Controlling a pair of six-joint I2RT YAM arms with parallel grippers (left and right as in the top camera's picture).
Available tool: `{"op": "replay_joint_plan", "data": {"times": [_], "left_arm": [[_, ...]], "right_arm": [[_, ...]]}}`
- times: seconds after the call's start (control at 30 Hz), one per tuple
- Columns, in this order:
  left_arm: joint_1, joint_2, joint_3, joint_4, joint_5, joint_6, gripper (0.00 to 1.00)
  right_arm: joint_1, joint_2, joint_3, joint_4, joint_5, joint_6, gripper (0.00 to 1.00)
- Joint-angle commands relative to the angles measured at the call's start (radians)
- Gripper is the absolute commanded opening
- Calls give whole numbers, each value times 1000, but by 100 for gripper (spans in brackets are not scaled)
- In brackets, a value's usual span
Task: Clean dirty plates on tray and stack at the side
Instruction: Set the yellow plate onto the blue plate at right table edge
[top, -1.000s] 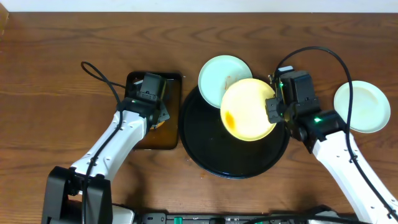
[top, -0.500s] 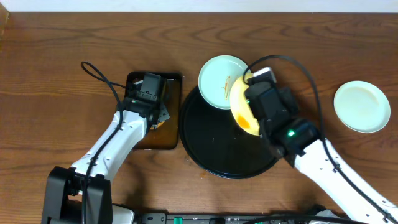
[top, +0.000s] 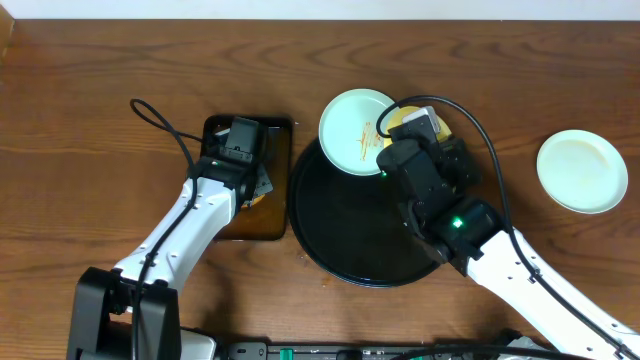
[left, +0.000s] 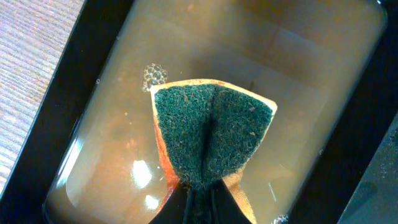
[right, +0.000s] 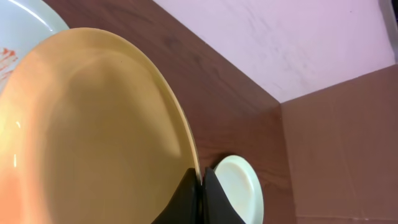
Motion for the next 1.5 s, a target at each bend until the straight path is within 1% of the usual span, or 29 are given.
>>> {"op": "replay_joint_plan", "data": {"times": [0.0, 0.07, 0.13, 0.2, 0.27, 0.37, 0.47, 0.57, 0.73, 0.9, 1.07, 1.27, 1.47], "left_arm": [[4, -5, -4, -3, -6, 7, 8], [4, -5, -4, -3, -6, 7, 8], [4, -5, -4, -3, -6, 6, 8], [4, -5, -4, -3, -6, 7, 8], [4, -5, -4, -3, -6, 7, 8], [4, -5, -4, -4, -6, 6, 8], [4, -5, -4, -6, -6, 6, 8], [4, -5, -4, -7, -5, 6, 8], [4, -5, -4, -11, -6, 7, 8], [4, -5, -4, -14, -6, 7, 8], [4, -5, -4, -14, -6, 6, 8], [4, -5, -4, -16, -6, 6, 8], [4, -5, -4, -32, -6, 6, 8]], "right_arm": [[-3, -10, 26, 7, 42, -11, 1], [-6, -10, 26, 7, 41, -8, 1], [-14, -10, 26, -2, 41, 30, 1], [-45, -10, 26, -25, 32, 115, 1], [-98, -10, 26, -49, -33, 193, 1], [-210, -10, 26, -57, -190, 264, 1], [-348, -10, 26, -37, -294, 325, 1], [-489, -10, 26, 1, -422, 336, 1], [-739, -10, 26, 26, -557, 401, 1], [-936, -10, 26, 45, -566, 440, 1], [-1091, 6, 26, 56, -569, 457, 1], [-1191, 80, 26, 62, -574, 493, 1], [-1234, 178, 26, 104, -605, 516, 1]]}}
